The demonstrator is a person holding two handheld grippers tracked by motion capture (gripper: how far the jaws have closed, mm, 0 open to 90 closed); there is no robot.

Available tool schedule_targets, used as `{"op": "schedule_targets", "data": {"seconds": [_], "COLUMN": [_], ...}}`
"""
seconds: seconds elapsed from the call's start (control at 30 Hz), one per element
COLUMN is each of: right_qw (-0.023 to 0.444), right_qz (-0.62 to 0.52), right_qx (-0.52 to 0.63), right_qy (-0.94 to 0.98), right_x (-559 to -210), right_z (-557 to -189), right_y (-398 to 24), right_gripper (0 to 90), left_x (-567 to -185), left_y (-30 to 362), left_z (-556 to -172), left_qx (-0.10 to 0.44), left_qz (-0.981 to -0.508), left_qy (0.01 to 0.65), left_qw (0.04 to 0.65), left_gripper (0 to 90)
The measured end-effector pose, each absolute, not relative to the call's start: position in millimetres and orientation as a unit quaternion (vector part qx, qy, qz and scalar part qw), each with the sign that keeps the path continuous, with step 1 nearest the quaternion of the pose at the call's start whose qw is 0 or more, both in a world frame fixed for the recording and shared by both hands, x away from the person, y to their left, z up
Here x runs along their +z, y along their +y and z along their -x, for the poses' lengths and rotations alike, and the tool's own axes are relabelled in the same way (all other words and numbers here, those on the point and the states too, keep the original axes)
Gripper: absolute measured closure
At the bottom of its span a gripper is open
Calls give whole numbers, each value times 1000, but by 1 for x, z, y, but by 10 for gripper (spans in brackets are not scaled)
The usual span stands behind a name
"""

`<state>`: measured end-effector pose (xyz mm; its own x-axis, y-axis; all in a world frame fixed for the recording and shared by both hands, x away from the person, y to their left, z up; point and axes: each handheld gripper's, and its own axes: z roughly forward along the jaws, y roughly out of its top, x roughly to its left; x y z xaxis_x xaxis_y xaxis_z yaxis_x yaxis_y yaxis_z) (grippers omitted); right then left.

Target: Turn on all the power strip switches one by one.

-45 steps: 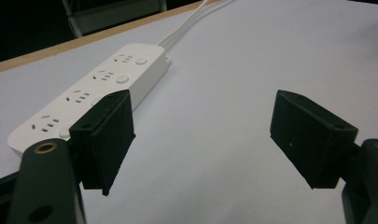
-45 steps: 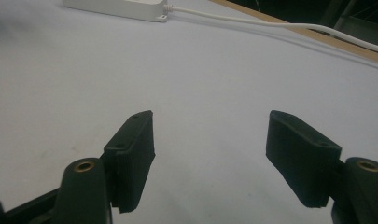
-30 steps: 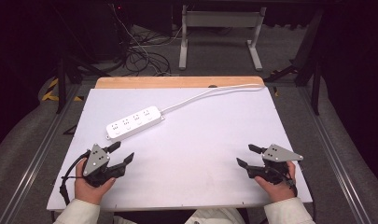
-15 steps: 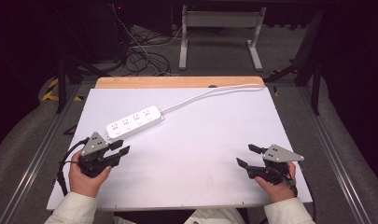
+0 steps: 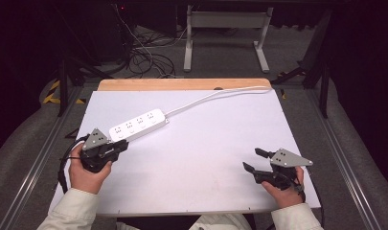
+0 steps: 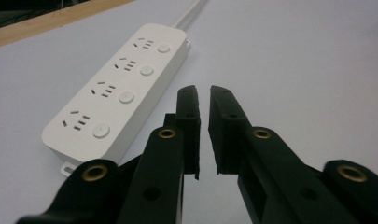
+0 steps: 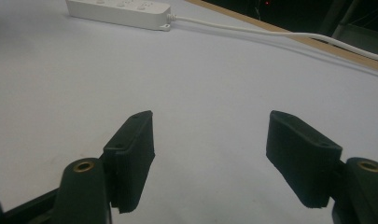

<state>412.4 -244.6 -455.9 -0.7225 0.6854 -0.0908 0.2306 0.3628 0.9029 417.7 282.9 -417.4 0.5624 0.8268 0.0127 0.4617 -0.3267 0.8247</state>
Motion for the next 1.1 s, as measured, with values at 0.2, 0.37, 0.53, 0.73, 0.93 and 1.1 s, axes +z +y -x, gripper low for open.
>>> {"op": "schedule_targets", "data": {"seconds": [0.2, 0.37, 0.53, 0.73, 0.93, 1.1], "right_qw": [235, 234, 234, 230, 227, 227], "right_qz": [-288, -287, -285, -281, -280, -278], "right_qx": [485, 482, 484, 486, 486, 488], "right_qy": [791, 794, 794, 795, 796, 796], "right_x": [-456, -456, -456, -456, -457, -457], "right_z": [-412, -412, -412, -412, -412, -412], "right_y": [-244, -244, -243, -243, -243, -243], "right_gripper": [332, 341, 344, 344, 344, 344], "left_x": [-414, -412, -414, -420, -426, -434], "left_y": [287, 291, 294, 301, 305, 302], "left_z": [-431, -442, -458, -477, -493, -501], "left_qx": [225, 195, 180, 181, 184, 195], "left_qz": [-784, -782, -781, -784, -785, -804], "left_qy": [432, 448, 465, 482, 493, 480], "left_qw": [386, 387, 376, 347, 326, 291], "left_gripper": [898, 898, 898, 898, 899, 898]}}
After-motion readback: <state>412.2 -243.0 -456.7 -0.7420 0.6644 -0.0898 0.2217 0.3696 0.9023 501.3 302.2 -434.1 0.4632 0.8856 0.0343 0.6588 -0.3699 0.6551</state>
